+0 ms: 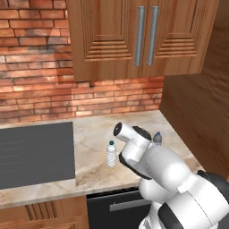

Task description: Take the bottled waters from the counter and place them in the freezer to freeze. Close the freezer door after placing the bottles.

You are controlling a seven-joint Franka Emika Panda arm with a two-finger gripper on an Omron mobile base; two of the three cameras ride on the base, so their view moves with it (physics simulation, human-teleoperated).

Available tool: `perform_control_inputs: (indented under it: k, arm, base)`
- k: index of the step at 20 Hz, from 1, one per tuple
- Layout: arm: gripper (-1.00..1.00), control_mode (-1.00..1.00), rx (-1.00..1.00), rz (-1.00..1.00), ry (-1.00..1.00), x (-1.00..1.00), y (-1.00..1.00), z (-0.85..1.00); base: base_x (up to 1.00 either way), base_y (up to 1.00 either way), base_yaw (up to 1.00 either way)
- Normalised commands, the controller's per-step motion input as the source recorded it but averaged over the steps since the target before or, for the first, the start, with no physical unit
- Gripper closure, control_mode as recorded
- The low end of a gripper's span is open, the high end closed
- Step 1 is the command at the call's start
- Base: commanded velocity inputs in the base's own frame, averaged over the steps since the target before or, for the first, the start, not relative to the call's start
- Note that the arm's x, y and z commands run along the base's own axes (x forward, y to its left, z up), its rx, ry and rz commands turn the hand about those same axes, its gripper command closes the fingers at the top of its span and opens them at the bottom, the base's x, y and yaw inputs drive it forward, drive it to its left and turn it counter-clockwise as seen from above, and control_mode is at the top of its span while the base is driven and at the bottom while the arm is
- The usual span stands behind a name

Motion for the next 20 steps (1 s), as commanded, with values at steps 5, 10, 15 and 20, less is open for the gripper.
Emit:
perform_control_inputs:
  k: [5,10,15,20]
  arm:
    - [-1.00,-1.00,-0.11,0.00,0.04,0.00,-0.04,0.00]
    - [-1.00,-1.00,-0.02,0.01,0.00,0.13,-0.07,0.00]
    - [-1.00,-1.00,0.00,0.06,0.00,0.19,0.00,0.00]
    - [-1.00,-1.00,0.00,0.04,0.00,0.10,0.00,0.00]
  base:
    - [0.00,0.00,0.00]
    - [0.00,0.00,0.00]
    - [0.00,0.00,0.00]
    - [0.00,0.00,0.00]
